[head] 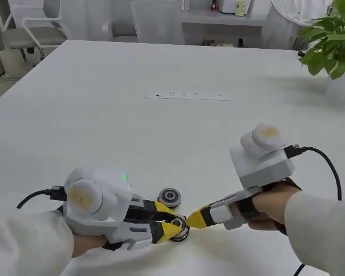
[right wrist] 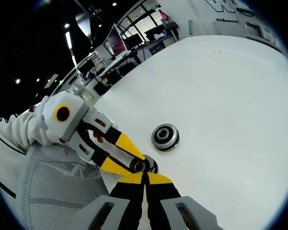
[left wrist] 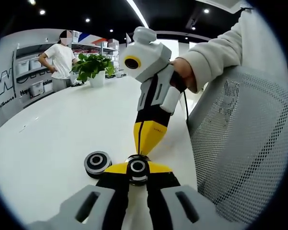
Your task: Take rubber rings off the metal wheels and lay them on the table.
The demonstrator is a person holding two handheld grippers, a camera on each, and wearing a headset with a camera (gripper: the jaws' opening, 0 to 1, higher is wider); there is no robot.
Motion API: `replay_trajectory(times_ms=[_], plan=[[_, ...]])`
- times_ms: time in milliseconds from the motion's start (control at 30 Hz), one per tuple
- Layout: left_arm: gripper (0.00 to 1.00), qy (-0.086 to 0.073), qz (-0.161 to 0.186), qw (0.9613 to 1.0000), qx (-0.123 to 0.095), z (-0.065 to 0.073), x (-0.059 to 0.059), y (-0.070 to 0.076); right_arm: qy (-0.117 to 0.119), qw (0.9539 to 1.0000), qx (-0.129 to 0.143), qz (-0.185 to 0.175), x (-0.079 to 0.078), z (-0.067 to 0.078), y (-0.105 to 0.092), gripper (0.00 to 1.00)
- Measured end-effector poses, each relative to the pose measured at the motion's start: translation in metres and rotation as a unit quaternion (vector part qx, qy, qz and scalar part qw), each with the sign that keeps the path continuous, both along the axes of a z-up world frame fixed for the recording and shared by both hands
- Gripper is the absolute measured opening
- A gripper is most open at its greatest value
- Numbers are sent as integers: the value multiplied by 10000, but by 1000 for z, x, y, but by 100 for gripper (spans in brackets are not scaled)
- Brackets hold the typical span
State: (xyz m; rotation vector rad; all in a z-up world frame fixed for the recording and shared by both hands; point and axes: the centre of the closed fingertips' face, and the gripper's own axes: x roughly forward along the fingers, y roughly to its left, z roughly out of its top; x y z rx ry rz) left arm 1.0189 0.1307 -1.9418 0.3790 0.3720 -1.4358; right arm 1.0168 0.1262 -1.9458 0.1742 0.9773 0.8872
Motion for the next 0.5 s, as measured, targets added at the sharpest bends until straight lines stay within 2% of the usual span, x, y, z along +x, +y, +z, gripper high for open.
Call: replay_trajectory(times_ms=[500], plan=[[8,-10,3,10000,5,0,1,0,-50,9999,101,47,0,4,4,0]])
